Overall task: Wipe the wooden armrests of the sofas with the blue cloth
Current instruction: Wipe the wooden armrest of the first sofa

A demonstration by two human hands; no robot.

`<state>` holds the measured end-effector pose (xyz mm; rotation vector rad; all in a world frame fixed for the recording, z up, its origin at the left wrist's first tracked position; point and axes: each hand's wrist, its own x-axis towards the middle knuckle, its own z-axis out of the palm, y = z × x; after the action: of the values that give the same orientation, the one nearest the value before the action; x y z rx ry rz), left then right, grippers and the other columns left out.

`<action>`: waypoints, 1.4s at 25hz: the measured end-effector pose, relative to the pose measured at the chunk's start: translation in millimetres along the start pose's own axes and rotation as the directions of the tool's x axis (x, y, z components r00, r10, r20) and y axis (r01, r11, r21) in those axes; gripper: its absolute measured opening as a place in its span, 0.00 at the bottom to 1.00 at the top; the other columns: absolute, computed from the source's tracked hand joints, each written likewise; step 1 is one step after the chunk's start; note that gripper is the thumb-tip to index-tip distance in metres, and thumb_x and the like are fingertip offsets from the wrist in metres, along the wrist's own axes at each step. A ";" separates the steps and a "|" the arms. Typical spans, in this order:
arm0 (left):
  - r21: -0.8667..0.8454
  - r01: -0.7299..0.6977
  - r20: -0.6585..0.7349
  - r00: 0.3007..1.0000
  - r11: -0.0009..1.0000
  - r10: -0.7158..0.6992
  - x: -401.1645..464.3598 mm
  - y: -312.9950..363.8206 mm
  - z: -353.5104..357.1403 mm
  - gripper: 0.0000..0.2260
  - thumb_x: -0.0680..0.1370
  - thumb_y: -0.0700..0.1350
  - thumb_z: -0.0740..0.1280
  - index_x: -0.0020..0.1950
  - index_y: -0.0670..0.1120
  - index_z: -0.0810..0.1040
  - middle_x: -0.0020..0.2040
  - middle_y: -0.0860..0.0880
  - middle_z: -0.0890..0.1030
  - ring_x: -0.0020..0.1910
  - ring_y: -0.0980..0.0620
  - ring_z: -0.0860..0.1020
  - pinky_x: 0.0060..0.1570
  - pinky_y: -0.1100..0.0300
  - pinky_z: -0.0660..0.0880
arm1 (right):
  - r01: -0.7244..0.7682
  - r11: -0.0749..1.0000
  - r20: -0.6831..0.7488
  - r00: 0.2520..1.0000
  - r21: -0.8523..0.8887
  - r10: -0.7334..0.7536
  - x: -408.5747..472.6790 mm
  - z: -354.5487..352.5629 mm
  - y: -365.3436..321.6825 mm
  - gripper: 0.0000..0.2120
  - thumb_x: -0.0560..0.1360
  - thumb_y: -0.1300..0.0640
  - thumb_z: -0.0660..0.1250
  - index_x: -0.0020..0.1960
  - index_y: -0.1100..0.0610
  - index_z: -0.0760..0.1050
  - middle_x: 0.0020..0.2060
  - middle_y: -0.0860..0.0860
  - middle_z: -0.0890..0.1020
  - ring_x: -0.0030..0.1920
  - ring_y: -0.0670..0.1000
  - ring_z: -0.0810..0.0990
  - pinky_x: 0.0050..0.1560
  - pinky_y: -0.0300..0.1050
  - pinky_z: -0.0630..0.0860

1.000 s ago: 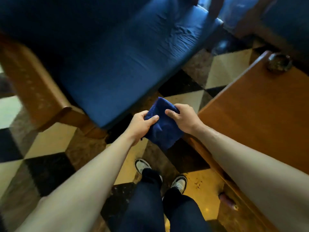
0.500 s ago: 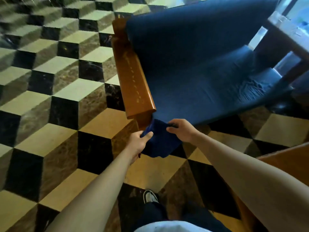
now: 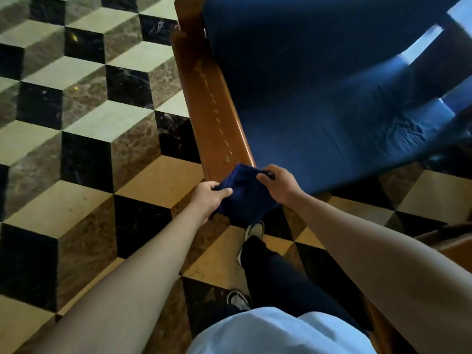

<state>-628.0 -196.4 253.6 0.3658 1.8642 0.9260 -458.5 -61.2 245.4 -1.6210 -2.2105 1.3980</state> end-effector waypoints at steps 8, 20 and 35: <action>0.492 0.001 -0.067 0.997 0.871 0.036 133.6 52.2 40.1 0.10 0.74 0.47 0.74 0.38 0.42 0.78 0.38 0.44 0.81 0.40 0.43 0.77 0.40 0.54 0.70 | -0.250 0.964 -0.068 0.964 0.085 0.256 126.3 30.6 29.5 0.10 0.79 0.48 0.65 0.57 0.52 0.78 0.49 0.50 0.83 0.51 0.53 0.81 0.45 0.42 0.68; 0.719 -0.506 0.241 0.824 0.475 0.512 233.3 39.0 -4.8 0.14 0.77 0.54 0.70 0.46 0.43 0.76 0.51 0.40 0.79 0.53 0.38 0.76 0.53 0.47 0.72 | -0.536 0.835 -0.251 0.798 0.123 0.549 168.0 116.3 3.8 0.26 0.80 0.34 0.44 0.55 0.51 0.72 0.52 0.56 0.82 0.54 0.62 0.79 0.50 0.54 0.70; -0.227 0.362 -0.074 0.919 0.904 -0.386 297.0 38.5 -32.7 0.37 0.79 0.73 0.49 0.80 0.50 0.62 0.78 0.43 0.70 0.72 0.37 0.73 0.67 0.42 0.70 | -0.590 0.805 -0.477 0.726 -0.061 0.496 196.4 128.6 -13.8 0.35 0.75 0.25 0.46 0.71 0.43 0.70 0.67 0.53 0.79 0.66 0.59 0.76 0.62 0.55 0.70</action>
<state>-801.9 -5.0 99.1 -0.1786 1.8341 0.8778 -623.1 13.1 94.7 -2.5178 -1.7194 0.7366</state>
